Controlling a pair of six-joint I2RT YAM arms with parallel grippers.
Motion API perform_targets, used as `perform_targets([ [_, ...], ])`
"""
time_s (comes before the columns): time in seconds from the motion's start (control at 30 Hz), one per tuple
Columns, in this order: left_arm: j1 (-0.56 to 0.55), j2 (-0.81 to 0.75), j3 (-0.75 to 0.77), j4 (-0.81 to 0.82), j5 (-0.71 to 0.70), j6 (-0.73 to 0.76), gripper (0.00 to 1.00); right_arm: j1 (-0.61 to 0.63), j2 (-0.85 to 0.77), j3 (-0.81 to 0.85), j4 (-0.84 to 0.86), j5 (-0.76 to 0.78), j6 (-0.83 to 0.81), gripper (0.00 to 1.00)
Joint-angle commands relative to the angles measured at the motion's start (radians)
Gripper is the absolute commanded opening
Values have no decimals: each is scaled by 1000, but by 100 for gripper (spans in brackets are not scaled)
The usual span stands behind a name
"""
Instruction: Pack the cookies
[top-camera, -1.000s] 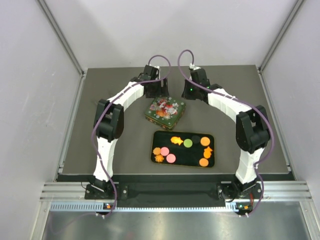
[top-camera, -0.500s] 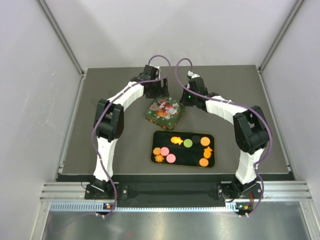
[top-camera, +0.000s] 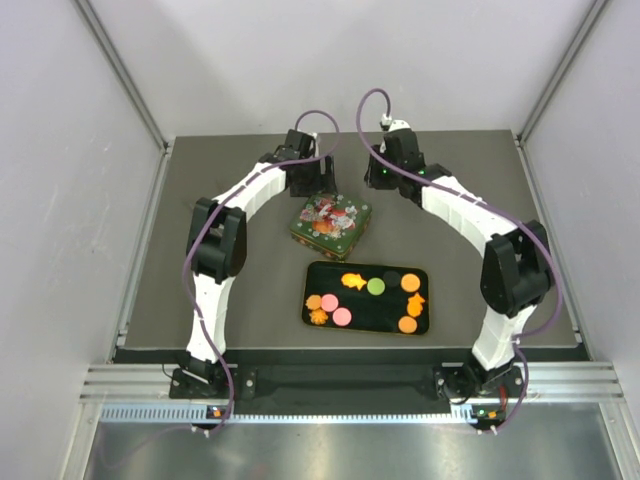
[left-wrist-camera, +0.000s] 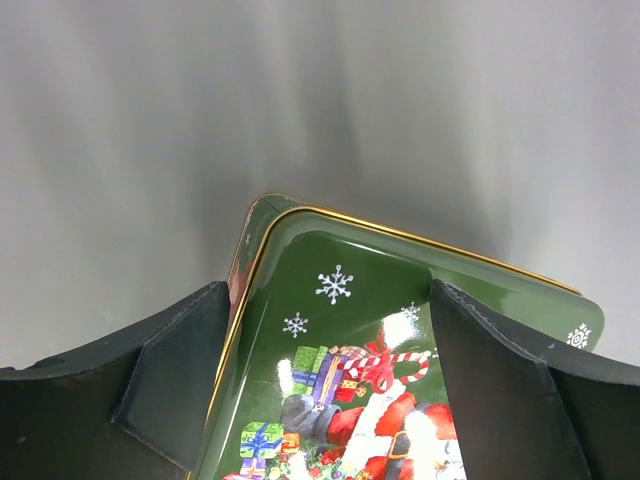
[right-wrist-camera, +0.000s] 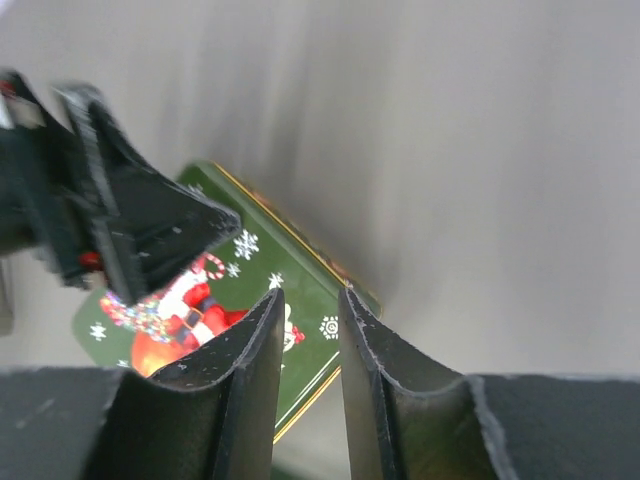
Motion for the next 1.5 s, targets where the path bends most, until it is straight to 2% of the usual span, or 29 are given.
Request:
perform_targets([
  [0.0, 8, 43, -8, -129, -48, 44, 85, 0, -63, 31, -12, 48, -41, 28],
  [0.4, 8, 43, 1, -133, -49, 44, 85, 9, 146, -155, 76, -78, -8, 17],
  [0.7, 16, 36, 20, -142, -51, 53, 86, 5, 100, -153, 75, -61, -6, 20],
  [0.9, 50, 7, 56, -127, -49, 59, 88, -14, 92, -107, 63, -73, 0, 25],
  [1.0, 74, -36, 52, -92, -49, 56, 89, -28, 75, -74, 64, -84, 6, 34],
  [1.1, 102, -100, 50, -43, -64, 48, 89, -52, 58, -28, 66, -102, 14, 48],
  [1.13, 107, -117, 47, -18, -77, 42, 89, -57, 49, -15, 69, -111, 16, 56],
  [1.2, 122, -151, 32, 2, -86, 35, 89, -74, 9, -8, 83, -111, 16, 67],
  [1.23, 125, -192, 21, 11, -98, 30, 89, -80, -8, -12, 87, -111, 16, 78],
  [1.3, 125, -239, -28, 48, -109, 27, 89, -100, -66, -26, 95, -113, 17, 86],
  [1.33, 125, -286, -49, 64, -112, 21, 89, -106, -87, -52, 110, -119, 19, 99],
  [1.47, 125, -409, -194, 101, -143, -30, 89, -141, -228, -139, 141, -156, 37, 100],
])
